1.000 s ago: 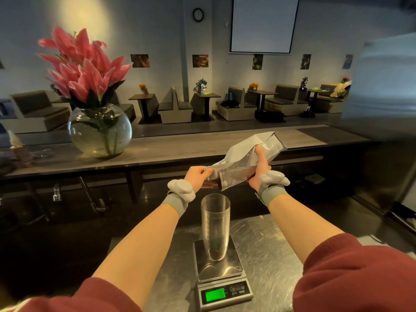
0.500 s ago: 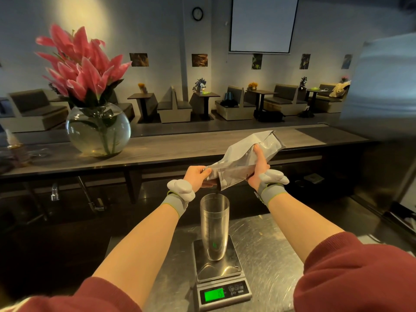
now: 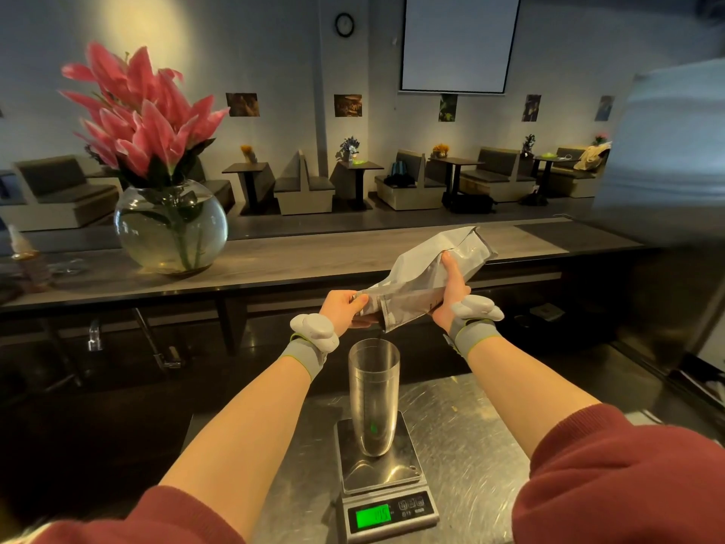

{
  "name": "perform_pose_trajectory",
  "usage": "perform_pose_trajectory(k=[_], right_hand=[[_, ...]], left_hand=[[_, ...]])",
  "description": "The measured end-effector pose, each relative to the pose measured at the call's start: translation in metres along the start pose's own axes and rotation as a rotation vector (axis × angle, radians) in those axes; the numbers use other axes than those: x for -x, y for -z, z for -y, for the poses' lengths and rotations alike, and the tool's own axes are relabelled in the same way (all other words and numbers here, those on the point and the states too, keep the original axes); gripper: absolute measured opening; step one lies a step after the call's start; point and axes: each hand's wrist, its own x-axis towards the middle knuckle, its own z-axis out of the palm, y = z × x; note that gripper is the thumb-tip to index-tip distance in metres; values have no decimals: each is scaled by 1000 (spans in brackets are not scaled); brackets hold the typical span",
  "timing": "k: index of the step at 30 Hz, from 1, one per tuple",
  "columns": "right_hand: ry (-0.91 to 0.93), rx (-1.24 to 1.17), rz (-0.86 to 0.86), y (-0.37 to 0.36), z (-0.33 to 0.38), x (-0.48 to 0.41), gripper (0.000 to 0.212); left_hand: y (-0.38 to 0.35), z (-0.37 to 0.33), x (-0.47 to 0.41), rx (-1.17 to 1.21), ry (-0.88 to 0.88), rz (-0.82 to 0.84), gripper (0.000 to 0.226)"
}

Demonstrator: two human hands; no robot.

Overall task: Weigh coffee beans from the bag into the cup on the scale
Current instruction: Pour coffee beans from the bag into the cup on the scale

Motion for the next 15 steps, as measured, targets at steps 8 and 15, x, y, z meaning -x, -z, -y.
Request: perform_pose_trajectory(k=[8, 15], right_hand=[[22, 80, -41, -3, 2, 2, 143], [14, 103, -52, -4, -1, -2, 148]], left_hand=[[0, 1, -2, 0, -3, 4, 33], [2, 1, -2, 15, 0, 6, 33]])
